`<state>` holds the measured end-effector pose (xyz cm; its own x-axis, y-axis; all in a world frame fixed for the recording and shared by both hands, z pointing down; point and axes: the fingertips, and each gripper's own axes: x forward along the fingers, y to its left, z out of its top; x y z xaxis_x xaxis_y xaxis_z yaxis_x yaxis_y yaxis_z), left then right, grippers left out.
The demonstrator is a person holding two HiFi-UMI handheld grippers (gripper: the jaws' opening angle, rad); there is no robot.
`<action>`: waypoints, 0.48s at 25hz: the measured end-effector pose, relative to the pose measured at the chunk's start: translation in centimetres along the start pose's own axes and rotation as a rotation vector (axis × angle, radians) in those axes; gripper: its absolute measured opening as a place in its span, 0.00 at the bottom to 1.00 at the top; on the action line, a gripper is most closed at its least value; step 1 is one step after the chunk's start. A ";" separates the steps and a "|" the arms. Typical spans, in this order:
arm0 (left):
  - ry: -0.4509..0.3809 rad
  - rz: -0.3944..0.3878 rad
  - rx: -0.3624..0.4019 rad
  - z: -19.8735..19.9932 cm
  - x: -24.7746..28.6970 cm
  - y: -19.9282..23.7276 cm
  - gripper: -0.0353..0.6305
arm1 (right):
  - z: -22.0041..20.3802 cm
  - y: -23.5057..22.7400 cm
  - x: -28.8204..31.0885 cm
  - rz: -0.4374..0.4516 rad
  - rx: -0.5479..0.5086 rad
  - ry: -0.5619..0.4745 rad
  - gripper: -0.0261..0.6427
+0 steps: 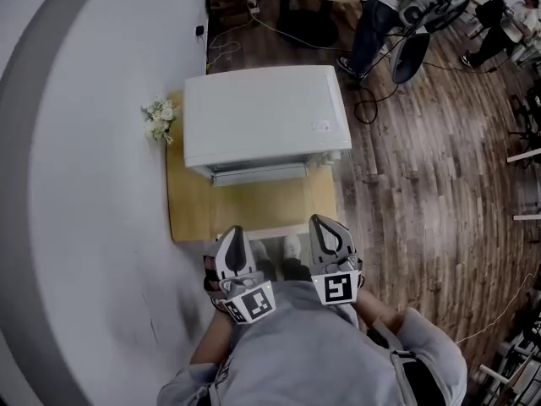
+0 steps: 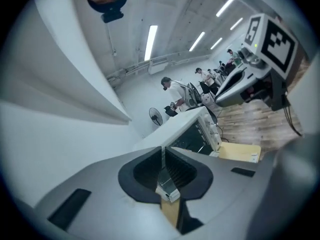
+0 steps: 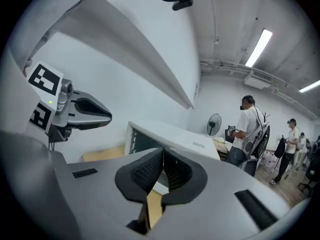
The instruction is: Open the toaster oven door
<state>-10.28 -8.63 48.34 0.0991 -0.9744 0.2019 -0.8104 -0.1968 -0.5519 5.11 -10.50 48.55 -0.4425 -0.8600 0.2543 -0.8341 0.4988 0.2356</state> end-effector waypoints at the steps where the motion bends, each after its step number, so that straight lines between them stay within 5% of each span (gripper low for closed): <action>1: 0.005 0.002 -0.032 0.2 -0.1 0.5 0.08 | 0.4 -0.1 -0.2 0.000 0.030 0.004 0.04; 4: 0.024 -0.005 -0.184 0.8 0.1 1.8 0.08 | 1.5 -0.6 -0.4 0.008 0.121 -0.009 0.04; 8: 0.049 -0.044 -0.489 1.0 0.9 3.0 0.07 | 2.2 -1.1 0.0 0.034 0.249 -0.025 0.04; 12: 0.028 -0.029 -0.578 1.2 1.5 3.9 0.07 | 3.0 -1.7 0.8 0.044 0.316 -0.052 0.04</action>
<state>-12.60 -10.96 45.55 0.1171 -0.9647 0.2360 -0.9921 -0.1243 -0.0158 5.26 -12.34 45.54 -0.4894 -0.8470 0.2075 -0.8714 0.4840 -0.0797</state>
